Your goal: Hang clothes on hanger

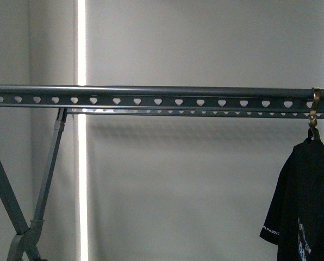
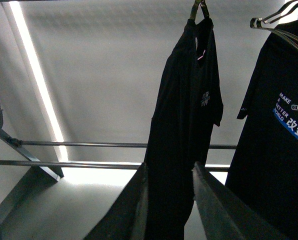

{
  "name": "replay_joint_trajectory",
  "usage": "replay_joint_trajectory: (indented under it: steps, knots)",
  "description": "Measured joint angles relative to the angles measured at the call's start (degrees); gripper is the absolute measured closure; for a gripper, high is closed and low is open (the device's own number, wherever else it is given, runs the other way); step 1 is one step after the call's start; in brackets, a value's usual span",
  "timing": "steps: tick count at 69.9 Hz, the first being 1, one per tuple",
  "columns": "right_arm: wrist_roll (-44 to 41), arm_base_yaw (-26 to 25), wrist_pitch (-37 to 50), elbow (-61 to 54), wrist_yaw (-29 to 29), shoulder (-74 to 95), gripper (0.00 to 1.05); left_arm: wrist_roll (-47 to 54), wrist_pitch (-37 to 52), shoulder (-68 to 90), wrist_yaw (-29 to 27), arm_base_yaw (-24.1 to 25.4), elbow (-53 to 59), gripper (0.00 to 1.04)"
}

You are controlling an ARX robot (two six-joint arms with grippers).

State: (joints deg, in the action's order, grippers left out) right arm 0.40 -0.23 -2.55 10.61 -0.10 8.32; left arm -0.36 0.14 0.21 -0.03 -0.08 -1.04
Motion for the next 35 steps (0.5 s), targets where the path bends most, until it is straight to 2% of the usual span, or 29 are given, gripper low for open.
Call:
replay_joint_trajectory:
  steps: [10, 35]
  knots:
    - [-0.2, 0.0, 0.8, -2.5, 0.0, -1.7, 1.03, 0.0, 0.0, 0.0, 0.0, 0.0, 0.0, 0.07]
    - [-0.3, 0.0, 1.7, -6.3, 0.0, -4.6, 1.02, 0.0, 0.0, 0.0, 0.0, 0.0, 0.0, 0.07]
